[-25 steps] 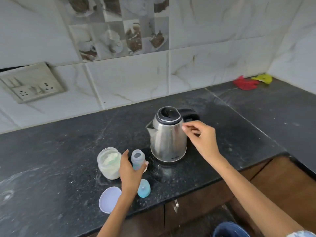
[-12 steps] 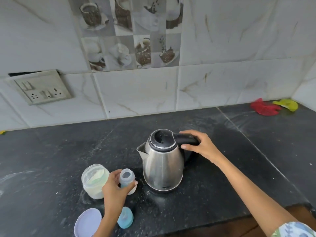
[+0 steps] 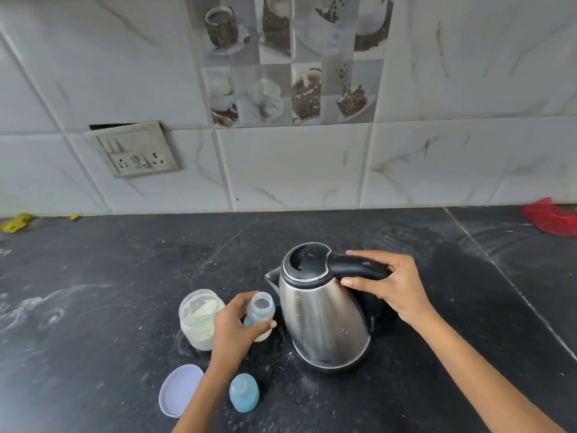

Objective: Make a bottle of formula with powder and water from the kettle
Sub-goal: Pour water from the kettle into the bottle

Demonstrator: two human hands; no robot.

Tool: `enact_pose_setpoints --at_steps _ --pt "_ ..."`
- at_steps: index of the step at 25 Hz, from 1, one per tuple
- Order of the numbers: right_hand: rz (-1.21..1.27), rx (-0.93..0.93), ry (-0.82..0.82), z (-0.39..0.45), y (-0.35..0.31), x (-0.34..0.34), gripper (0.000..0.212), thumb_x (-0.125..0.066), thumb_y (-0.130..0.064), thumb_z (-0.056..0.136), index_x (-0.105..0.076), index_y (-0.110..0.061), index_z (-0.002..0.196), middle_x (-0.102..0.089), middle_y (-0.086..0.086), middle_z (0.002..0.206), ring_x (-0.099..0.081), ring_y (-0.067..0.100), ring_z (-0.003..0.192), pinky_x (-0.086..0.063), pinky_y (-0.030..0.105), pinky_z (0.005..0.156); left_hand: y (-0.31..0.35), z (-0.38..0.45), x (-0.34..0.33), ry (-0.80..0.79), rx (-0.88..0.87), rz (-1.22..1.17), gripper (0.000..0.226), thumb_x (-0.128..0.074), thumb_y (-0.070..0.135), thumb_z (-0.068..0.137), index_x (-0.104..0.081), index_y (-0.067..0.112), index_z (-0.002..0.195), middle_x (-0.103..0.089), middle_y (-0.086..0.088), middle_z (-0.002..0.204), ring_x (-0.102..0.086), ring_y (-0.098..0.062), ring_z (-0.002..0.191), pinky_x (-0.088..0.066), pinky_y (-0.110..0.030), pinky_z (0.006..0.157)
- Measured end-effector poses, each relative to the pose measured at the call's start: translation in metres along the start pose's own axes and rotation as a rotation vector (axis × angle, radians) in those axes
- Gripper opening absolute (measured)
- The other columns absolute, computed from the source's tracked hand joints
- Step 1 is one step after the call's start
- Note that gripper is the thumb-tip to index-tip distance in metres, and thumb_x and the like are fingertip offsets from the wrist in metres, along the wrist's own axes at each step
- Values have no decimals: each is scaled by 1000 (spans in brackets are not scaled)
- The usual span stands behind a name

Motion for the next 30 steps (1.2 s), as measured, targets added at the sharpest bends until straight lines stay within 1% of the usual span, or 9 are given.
enact_pose_setpoints --at_steps 3,7,11,17,20,23,27,30 --pt "-43 -1 -16 4 -10 -1 48 -92 -21 47 -78 -22 93 -79 -5 89 -74 12 86 -54 18 79 1 1 2 -2 -7 6 56 -91 16 55 -66 22 105 -72 13 98 -66 -2 96 -53 -32 89" --pt "-94 5 -74 5 -27 -1 51 -92 -22 46 -78 -19 94 -79 -3 88 -75 14 85 -56 22 81 3 0 4 -19 -14 34 57 -91 18 56 -65 23 106 -72 12 98 -66 -4 97 -54 -32 89" --pt "-157 7 -121 5 -45 -8 47 -92 -28 43 -79 -25 89 -78 -8 83 -74 7 80 -54 15 76 4 1 3 -40 -20 57 57 -91 16 55 -65 26 104 -72 14 97 -65 -3 96 -54 -31 88" --pt "-238 -29 -148 9 -53 -16 45 -92 -32 46 -78 -29 89 -78 -12 81 -73 4 80 -56 17 77 -2 5 0 -55 -4 83 58 -91 15 53 -65 25 104 -71 15 97 -65 -4 96 -53 -29 88" --pt "-273 -43 -156 13 -54 -21 47 -92 -36 46 -78 -30 90 -77 -13 82 -73 3 80 -56 21 77 -4 5 1 -42 -2 74 58 -90 12 54 -64 25 104 -70 15 98 -65 -3 96 -52 -25 87" --pt "-311 -49 -164 14 -54 -25 47 -91 -39 46 -78 -31 91 -77 -15 82 -72 0 80 -55 21 78 -8 6 4 -20 8 56 59 -90 11 55 -65 21 108 -70 14 99 -65 -4 98 -50 -19 85" --pt "-343 -56 -166 16 -54 -25 45 -93 -35 48 -78 -33 90 -77 -16 82 -72 0 80 -57 20 76 -10 9 4 -9 22 53 60 -90 14 55 -64 21 109 -69 15 100 -64 -5 99 -50 -22 87" --pt "-348 -60 -160 17 -55 -26 44 -93 -35 48 -77 -34 89 -77 -16 82 -72 0 79 -57 19 76 -8 10 3 0 21 53 59 -90 13 55 -64 21 108 -69 15 99 -64 -4 98 -50 -21 86"
Point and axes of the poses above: each hand's wrist, its own z-axis towards the middle knuckle, its own x-axis out of the back of the hand, y = z × x, the point moved 6 cm from there along z, towards the middle knuckle
